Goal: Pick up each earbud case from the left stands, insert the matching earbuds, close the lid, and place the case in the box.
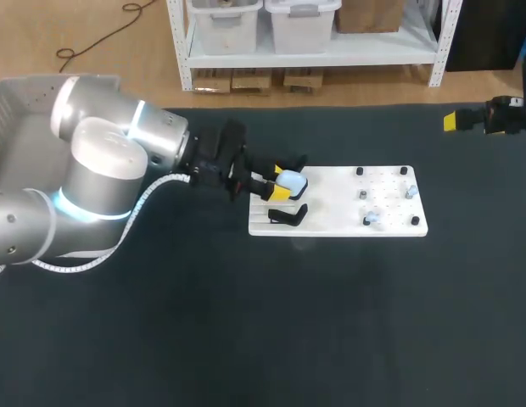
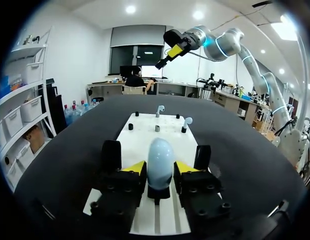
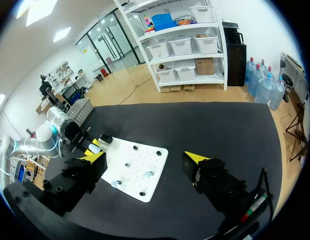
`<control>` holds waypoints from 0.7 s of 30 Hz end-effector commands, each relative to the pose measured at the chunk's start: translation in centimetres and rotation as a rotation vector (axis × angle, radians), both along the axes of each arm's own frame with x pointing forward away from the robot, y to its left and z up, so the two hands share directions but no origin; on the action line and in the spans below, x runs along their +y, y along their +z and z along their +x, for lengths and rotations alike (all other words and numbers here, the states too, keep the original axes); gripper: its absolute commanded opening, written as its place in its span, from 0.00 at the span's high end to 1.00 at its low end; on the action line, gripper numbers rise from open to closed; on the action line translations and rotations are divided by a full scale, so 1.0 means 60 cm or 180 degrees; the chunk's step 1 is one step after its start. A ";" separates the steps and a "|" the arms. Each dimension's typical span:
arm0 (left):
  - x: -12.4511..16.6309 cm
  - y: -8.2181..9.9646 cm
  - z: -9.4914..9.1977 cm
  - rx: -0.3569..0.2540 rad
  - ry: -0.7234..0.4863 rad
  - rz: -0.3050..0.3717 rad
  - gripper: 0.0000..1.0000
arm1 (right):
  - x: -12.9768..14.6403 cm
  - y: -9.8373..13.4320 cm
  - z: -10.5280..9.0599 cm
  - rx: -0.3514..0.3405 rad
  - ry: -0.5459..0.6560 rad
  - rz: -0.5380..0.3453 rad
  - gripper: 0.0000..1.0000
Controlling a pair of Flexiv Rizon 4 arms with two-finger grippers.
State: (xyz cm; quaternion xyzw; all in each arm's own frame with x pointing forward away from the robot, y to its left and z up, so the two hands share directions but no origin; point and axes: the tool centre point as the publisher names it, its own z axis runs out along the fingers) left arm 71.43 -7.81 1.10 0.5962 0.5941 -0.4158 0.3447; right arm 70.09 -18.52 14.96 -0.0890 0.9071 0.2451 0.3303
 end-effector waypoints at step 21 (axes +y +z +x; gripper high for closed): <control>0.021 0.098 -0.018 -0.0202 0.0162 -0.0462 1.00 | 0.000 0.000 0.000 0.0000 0.0003 0.0002 0.00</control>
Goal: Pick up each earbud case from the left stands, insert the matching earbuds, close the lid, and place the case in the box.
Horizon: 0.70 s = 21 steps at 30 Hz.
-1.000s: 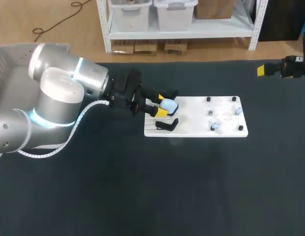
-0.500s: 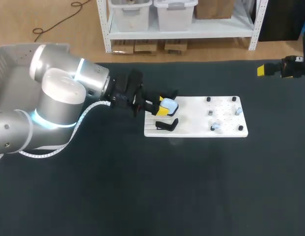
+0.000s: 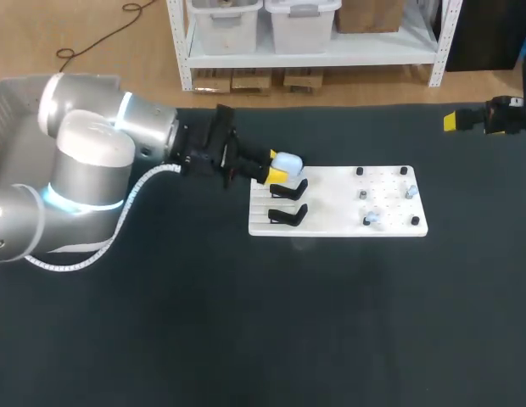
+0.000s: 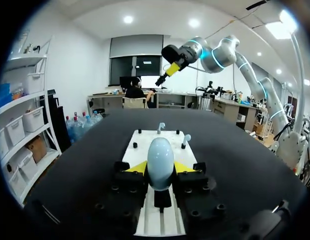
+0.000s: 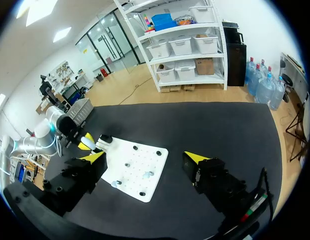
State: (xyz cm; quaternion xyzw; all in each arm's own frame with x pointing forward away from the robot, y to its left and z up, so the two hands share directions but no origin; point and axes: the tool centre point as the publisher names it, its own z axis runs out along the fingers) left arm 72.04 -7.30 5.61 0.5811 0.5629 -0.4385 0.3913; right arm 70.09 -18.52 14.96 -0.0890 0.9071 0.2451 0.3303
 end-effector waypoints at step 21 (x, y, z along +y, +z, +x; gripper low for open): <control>0.016 0.098 -0.054 -0.0121 0.0097 -0.0460 1.00 | 0.000 0.000 0.000 0.0000 0.0003 0.0002 0.00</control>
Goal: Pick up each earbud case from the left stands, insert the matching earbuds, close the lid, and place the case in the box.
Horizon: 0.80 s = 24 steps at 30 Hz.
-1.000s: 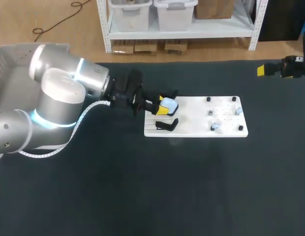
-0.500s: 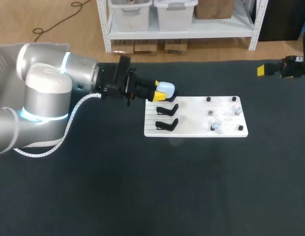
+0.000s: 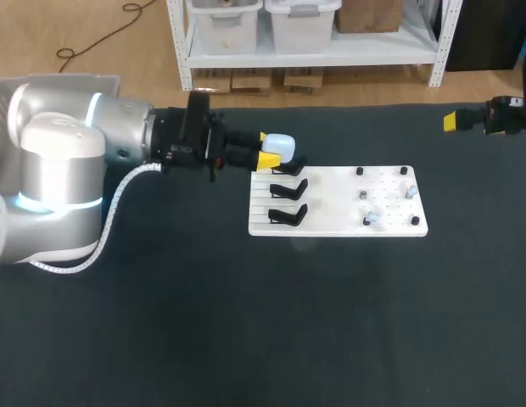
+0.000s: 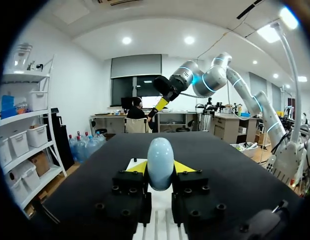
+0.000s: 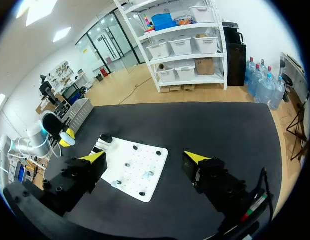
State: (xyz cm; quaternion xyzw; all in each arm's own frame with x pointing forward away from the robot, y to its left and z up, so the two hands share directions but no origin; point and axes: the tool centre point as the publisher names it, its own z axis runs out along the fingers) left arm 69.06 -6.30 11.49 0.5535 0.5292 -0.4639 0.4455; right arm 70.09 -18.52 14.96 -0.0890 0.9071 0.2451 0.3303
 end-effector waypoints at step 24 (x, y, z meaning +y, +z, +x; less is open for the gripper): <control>-0.006 0.003 -0.009 -0.0034 -0.0031 -0.0028 1.00 | 0.000 0.000 0.000 0.0000 0.0003 0.0002 0.00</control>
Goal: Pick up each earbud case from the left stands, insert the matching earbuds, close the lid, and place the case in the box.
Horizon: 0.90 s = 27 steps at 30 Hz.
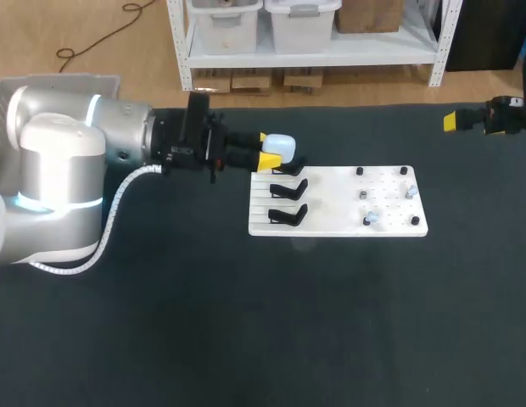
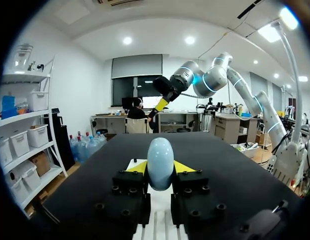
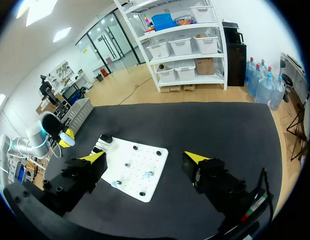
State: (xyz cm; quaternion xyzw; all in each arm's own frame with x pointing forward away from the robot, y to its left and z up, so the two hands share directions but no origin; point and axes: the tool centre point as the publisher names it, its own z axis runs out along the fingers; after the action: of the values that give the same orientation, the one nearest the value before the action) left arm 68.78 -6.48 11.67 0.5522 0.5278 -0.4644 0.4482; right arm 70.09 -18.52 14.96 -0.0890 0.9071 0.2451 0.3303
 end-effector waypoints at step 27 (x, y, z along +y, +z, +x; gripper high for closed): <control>-0.029 -0.008 -0.045 0.0157 -0.0159 -0.0420 1.00 | 0.134 0.007 -0.092 0.0164 0.0366 -0.0711 0.00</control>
State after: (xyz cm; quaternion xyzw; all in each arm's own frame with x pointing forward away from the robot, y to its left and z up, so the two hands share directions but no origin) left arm 66.18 -8.12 11.51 0.5248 0.4931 -0.5224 0.4567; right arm 65.23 -11.76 14.81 -0.1863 0.9182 0.2182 0.2732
